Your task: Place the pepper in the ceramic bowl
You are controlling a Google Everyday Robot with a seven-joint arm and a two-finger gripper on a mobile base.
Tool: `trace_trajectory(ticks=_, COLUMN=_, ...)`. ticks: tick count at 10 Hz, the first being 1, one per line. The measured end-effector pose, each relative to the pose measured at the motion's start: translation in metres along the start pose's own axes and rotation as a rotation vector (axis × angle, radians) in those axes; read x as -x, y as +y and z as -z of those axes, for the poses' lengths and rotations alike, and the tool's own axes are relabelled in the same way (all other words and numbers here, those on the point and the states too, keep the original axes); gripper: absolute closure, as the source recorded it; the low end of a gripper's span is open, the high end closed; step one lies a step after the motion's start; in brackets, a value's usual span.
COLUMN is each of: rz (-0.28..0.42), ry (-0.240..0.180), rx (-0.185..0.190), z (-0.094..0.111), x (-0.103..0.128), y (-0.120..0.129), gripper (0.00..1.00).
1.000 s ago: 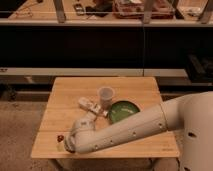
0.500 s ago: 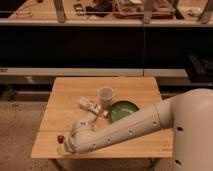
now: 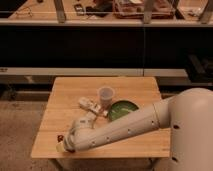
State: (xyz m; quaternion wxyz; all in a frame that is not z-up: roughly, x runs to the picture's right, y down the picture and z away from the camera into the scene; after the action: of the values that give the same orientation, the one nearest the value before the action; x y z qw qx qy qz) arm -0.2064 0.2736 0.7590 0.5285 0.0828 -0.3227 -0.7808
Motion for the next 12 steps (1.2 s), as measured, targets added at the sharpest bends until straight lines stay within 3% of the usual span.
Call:
trace_trajectory(ticks=7, rz=0.024, ry=-0.002, rx=-0.019, z=-0.011, x=0.001, y=-0.006, gripper=0.36)
trace_trajectory(ticks=8, rz=0.027, ry=0.0, rx=-0.024, z=-0.012, x=0.002, y=-0.007, gripper=0.41)
trace_trajectory(ticks=12, rz=0.023, ry=-0.006, rx=-0.028, z=-0.01, x=0.006, y=-0.004, gripper=0.79)
